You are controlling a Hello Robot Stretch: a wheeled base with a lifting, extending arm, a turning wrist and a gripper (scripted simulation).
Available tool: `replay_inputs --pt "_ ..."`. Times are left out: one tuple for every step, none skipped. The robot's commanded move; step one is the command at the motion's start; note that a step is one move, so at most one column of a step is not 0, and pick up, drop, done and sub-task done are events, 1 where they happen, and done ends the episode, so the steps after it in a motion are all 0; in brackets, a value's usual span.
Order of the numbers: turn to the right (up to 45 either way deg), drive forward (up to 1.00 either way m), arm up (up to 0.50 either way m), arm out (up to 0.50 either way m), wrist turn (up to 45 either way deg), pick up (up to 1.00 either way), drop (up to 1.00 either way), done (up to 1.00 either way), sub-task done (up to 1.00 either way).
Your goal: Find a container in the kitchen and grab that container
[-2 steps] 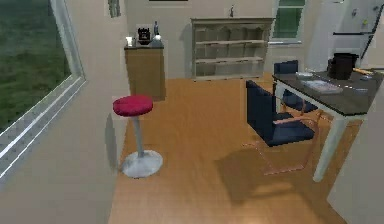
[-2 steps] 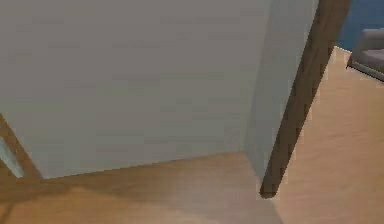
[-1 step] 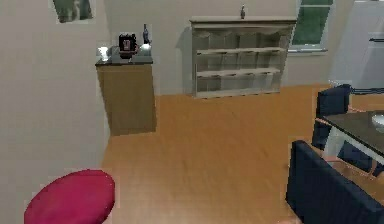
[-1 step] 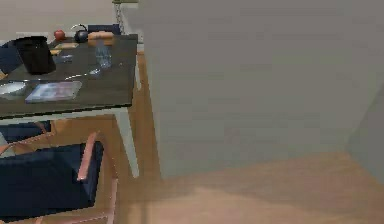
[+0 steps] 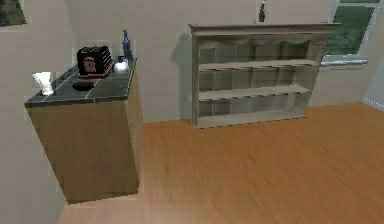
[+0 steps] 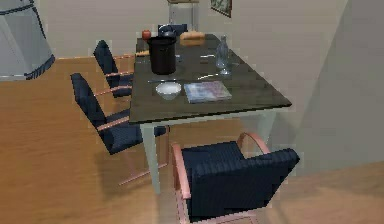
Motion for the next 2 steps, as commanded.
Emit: replay_inputs --pt "12.0 0.00 0.00 0.00 0.0 0.00 0.00 0.00 0.00" --pt "0.0 0.15 0.00 0.00 0.0 0.00 0.00 0.00 0.00"
